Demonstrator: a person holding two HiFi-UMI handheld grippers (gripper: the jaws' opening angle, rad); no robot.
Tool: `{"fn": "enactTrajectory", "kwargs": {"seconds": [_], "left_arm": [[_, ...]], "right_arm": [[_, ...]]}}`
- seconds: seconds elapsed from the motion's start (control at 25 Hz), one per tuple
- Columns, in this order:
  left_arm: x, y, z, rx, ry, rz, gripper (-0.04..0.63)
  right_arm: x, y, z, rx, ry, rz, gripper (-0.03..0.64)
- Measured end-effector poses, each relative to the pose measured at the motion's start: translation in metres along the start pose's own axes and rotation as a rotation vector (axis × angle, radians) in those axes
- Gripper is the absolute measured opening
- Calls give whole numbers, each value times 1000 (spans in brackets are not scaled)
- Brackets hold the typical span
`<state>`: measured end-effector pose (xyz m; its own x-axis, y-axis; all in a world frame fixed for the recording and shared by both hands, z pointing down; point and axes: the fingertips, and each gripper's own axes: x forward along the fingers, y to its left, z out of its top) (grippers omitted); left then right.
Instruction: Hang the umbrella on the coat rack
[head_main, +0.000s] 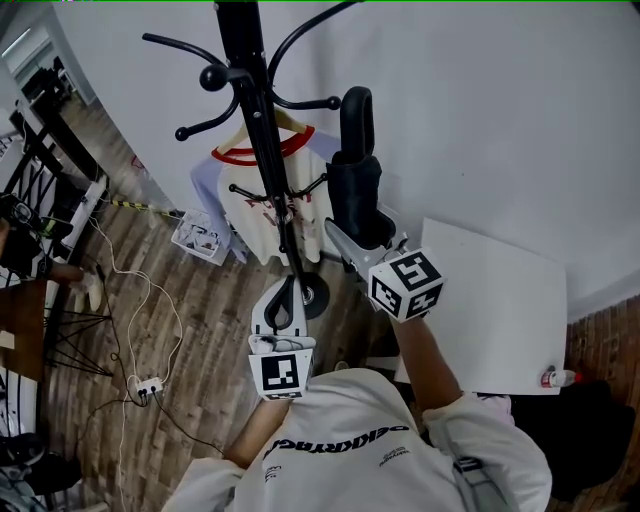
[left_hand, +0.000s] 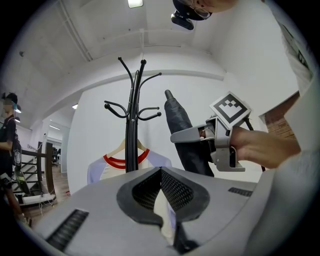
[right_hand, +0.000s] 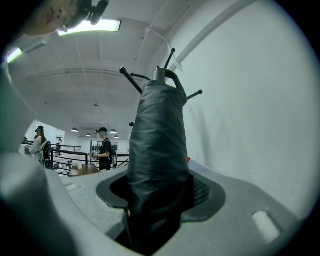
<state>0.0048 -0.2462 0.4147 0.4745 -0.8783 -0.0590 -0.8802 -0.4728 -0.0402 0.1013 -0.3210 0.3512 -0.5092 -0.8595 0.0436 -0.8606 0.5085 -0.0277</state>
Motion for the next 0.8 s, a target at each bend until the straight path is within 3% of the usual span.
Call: {"fn": "enactTrajectory", "kwargs": {"seconds": [0.36, 0.8], "left_arm": [[4, 3, -1, 11, 3, 11, -3], [3, 10, -5, 12, 16, 24, -3]], "right_arm": [[24, -17, 5, -29, 25, -10, 258], [54, -29, 5, 12, 57, 3, 258]]}}
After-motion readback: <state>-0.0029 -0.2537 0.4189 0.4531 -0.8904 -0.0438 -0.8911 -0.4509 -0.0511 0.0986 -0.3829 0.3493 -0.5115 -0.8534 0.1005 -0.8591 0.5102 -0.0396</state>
